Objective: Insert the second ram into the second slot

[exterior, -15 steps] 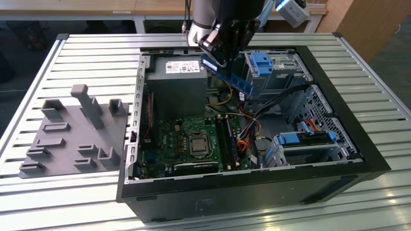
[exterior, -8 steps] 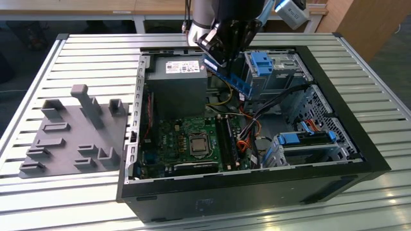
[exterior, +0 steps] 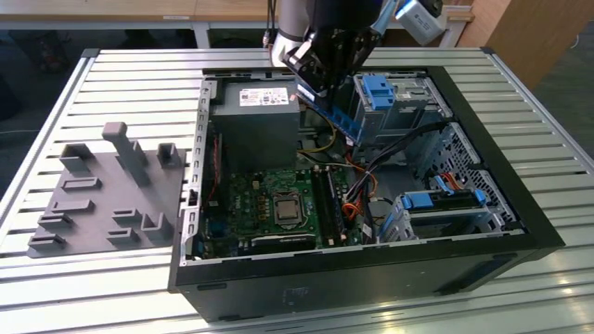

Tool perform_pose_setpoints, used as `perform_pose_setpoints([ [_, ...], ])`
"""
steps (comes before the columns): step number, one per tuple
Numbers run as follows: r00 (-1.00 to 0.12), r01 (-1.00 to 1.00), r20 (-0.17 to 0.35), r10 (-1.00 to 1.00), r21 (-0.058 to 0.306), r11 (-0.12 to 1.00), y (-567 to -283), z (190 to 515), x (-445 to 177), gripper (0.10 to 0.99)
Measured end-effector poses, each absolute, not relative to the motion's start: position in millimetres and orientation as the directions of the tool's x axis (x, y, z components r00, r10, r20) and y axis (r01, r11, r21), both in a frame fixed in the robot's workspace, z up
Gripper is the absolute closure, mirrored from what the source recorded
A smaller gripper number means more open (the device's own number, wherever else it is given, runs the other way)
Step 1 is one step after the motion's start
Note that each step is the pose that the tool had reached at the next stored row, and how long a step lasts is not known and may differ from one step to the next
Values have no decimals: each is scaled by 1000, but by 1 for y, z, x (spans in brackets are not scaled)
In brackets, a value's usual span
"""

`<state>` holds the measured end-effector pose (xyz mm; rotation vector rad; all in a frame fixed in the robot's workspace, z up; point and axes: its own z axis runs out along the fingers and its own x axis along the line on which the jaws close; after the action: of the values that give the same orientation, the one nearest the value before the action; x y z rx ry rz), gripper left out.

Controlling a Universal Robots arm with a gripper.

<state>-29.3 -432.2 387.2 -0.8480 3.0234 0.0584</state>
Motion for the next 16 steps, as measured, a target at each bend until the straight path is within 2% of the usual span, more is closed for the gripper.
perform_pose_setpoints([
  [16,-923,-385,-10,-385,33,922,-432,386,-29,953],
])
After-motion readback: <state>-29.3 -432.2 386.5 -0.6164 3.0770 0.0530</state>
